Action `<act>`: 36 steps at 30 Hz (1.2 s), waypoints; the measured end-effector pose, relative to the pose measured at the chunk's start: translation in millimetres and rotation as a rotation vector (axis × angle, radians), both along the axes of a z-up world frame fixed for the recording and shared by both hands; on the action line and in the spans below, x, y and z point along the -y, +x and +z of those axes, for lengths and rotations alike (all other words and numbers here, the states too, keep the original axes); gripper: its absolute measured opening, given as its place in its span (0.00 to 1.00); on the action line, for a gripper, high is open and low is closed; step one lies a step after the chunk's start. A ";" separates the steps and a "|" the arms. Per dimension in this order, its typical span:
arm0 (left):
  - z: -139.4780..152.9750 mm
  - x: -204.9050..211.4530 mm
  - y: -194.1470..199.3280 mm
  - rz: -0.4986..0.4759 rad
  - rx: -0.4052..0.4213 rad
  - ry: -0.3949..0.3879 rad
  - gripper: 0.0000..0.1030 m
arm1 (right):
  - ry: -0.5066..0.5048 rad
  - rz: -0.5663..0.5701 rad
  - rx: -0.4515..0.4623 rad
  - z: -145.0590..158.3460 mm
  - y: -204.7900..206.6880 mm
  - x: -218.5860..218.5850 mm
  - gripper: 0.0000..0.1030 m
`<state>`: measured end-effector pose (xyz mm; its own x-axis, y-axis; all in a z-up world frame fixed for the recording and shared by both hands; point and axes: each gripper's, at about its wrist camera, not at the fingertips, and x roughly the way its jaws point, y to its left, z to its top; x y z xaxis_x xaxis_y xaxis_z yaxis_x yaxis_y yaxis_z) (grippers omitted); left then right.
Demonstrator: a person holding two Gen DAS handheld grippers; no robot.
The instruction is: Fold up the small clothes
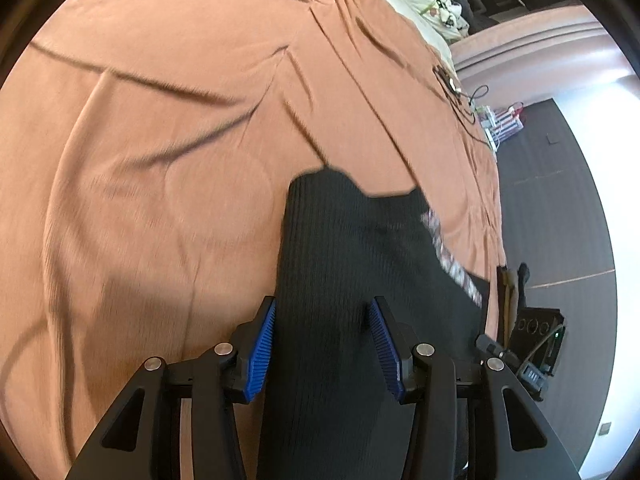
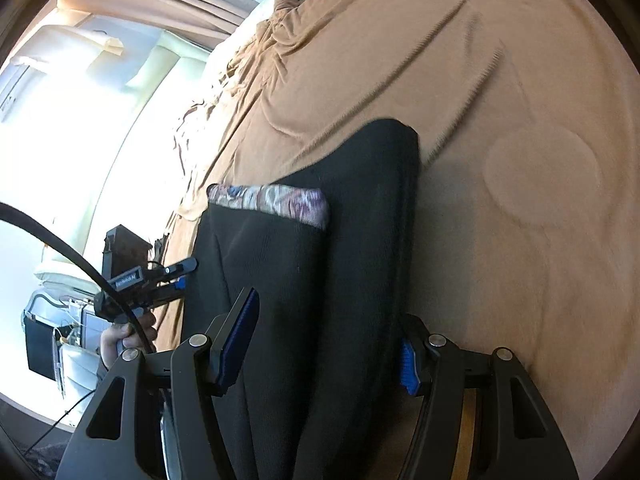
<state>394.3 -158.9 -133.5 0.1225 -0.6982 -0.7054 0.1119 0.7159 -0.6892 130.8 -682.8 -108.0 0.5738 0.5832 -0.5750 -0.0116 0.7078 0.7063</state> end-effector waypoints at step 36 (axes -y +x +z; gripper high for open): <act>114.2 -38.2 -66.2 0.055 0.235 -0.135 0.06 | -0.306 0.006 0.235 125.6 -84.1 -92.1 0.12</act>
